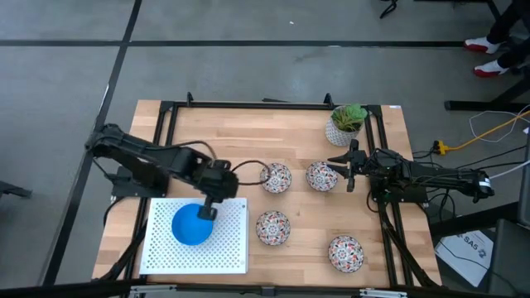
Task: Pick & Place Mini bowls
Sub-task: Adjust the stacked blue bowls
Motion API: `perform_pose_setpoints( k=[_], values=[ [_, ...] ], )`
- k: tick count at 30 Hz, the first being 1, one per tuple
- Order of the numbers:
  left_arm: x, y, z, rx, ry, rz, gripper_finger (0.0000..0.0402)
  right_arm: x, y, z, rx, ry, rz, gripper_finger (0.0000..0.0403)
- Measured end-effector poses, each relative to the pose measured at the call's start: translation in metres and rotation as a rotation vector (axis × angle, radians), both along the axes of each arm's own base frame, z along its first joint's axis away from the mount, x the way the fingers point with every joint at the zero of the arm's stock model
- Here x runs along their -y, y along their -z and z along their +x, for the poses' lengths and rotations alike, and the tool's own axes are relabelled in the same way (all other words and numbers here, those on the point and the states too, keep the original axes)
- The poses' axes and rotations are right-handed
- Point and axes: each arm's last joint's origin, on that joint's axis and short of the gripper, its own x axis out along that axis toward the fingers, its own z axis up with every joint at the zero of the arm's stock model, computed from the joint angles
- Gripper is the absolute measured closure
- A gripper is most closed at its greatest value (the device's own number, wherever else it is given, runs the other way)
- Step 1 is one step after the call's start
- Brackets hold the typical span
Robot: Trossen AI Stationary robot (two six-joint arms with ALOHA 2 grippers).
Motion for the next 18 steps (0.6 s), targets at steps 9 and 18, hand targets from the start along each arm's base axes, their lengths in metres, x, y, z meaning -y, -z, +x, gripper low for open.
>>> perform_pose_setpoints(
  k=[9,18],
  values=[
    [-0.009,0.008,-0.069,0.039,0.082,-0.080,0.0400,0.000,0.000,0.000,0.000,0.000,0.000,0.0299],
    [-0.010,0.005,-0.095,0.308,0.057,-0.106,0.0400,0.000,0.000,0.000,0.000,0.000,0.000,0.0299]
  ],
)
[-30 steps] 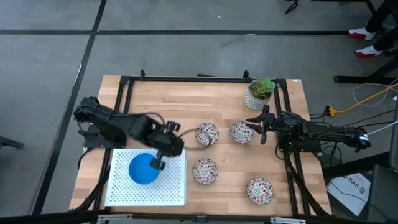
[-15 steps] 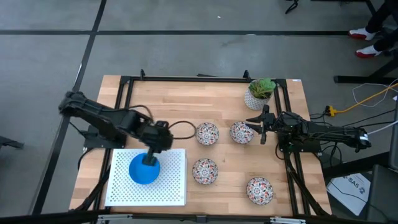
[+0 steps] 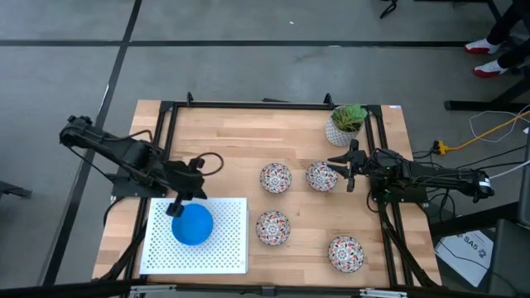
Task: Pick & Place Mini bowls
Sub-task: Adjust the stacked blue bowls
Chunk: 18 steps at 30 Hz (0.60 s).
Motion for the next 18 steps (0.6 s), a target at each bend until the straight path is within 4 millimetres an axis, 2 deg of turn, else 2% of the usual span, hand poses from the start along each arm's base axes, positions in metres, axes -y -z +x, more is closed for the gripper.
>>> perform_pose_setpoints(
  k=[3,10,18],
  values=[
    [0.000,0.005,0.000,0.029,0.020,0.016,0.0399,0.000,0.000,0.000,0.000,0.000,0.000,0.0299],
    [0.002,0.031,0.005,0.013,0.047,0.046,0.0399,0.000,0.000,0.000,0.000,0.000,0.000,0.0299],
    [0.007,0.029,0.010,0.102,0.206,0.015,0.0399,0.000,0.000,0.000,0.000,0.000,0.000,0.0299]
  ],
)
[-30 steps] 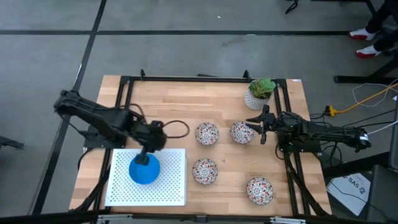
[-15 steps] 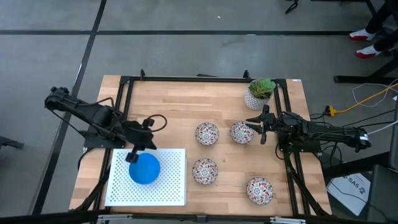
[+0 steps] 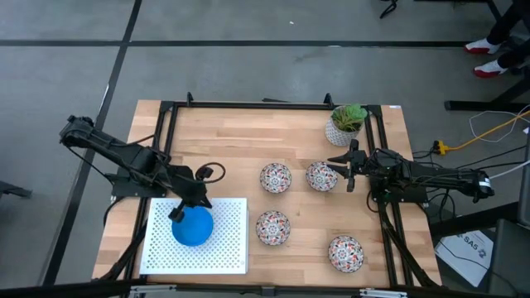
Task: Pick & Place Mini bowls
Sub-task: Adjust the stacked blue bowls
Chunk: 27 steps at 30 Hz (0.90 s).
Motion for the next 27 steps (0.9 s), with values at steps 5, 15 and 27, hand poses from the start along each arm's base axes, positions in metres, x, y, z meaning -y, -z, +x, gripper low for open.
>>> perform_pose_setpoints(
  k=[5,15,27],
  values=[
    [0.003,0.000,-0.002,-0.016,0.115,-0.040,0.0400,0.000,0.000,0.000,0.000,0.000,0.000,0.0299],
    [0.012,0.006,-0.015,-0.134,0.247,-0.064,0.0399,0.000,0.000,0.000,0.000,0.000,0.000,0.0299],
    [0.012,-0.016,-0.040,-0.011,0.136,-0.005,0.0401,0.000,0.000,0.000,0.000,0.000,0.000,0.0299]
  ],
)
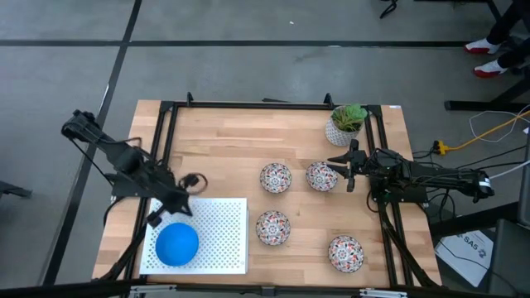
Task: Pick & Place Mini bowls
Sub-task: Adjust the stacked blue bowls
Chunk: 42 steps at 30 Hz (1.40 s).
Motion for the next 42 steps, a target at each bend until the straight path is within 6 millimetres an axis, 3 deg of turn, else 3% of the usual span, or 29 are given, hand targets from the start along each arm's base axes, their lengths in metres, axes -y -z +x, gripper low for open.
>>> perform_pose_setpoints(
  k=[4,7,15,23,30,37,42],
  values=[
    [-0.004,-0.027,0.002,0.217,-0.123,-0.037,0.0399,0.000,0.000,0.000,0.000,0.000,0.000,0.0299],
    [0.000,-0.035,0.007,0.283,-0.127,-0.112,0.0400,0.000,0.000,0.000,0.001,0.000,0.000,0.0299],
    [0.027,-0.010,0.035,0.145,0.079,-0.085,0.0400,0.000,0.000,0.000,0.000,0.000,0.000,0.0299],
    [0.038,0.011,0.056,0.015,0.202,-0.111,0.0400,0.000,0.000,0.000,0.000,0.000,0.000,0.0299],
    [0.044,0.016,0.056,-0.030,0.279,-0.131,0.0400,0.000,0.000,0.000,0.000,0.000,0.000,0.0299],
    [0.039,0.020,0.044,-0.145,0.317,-0.127,0.0399,0.000,0.000,0.000,0.000,0.000,0.000,0.0299],
    [0.031,0.012,0.036,-0.087,0.254,-0.081,0.0399,0.000,0.000,0.000,0.001,0.000,0.000,0.0299]
  ],
)
